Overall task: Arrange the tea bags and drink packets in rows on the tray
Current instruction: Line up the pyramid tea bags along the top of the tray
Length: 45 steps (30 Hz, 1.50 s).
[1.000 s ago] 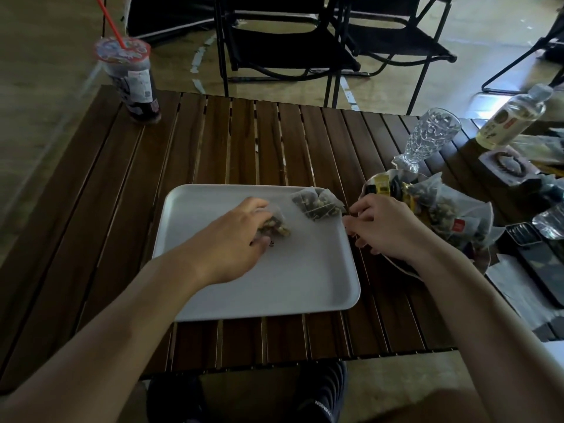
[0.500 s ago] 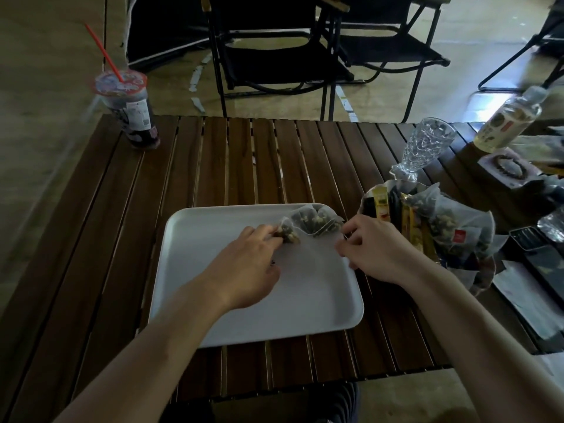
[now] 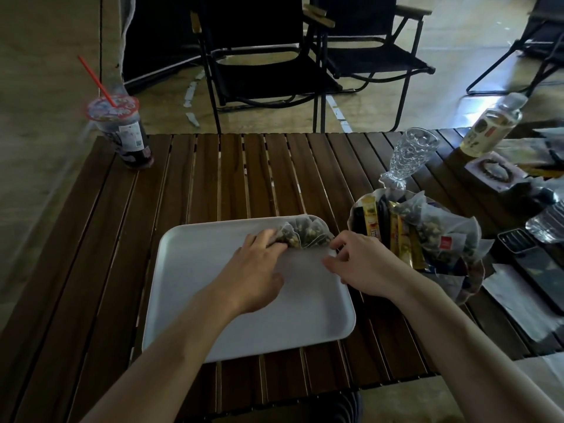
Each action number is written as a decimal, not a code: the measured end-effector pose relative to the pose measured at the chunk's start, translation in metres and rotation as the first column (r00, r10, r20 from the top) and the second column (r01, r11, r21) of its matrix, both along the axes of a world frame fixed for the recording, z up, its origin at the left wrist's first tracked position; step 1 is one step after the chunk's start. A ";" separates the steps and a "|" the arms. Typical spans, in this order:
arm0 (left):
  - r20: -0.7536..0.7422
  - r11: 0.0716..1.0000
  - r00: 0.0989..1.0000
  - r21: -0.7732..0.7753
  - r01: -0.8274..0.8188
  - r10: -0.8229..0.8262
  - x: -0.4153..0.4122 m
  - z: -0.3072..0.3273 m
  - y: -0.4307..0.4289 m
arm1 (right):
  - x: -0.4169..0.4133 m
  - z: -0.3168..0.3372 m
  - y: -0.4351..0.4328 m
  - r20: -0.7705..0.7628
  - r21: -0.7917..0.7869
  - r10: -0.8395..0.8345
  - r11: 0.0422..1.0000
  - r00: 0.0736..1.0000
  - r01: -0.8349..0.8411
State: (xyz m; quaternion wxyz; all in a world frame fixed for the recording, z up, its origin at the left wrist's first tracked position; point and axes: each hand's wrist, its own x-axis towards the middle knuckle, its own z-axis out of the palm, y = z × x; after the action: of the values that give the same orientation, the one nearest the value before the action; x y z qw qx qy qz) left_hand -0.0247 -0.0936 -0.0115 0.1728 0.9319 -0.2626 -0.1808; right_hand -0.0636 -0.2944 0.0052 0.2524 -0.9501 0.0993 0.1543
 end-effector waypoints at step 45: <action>0.011 0.987 0.990 -0.078 -0.140 0.142 -0.010 0.023 0.072 | -0.026 0.032 -0.109 0.352 -0.159 -0.557 0.756 0.752 0.635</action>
State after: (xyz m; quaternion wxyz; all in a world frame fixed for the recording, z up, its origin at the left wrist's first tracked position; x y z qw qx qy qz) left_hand -0.0342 -0.0220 0.0113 0.2186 0.9423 -0.2043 -0.1502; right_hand -0.0895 -0.4032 0.0369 0.1687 -0.9042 0.3826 -0.0875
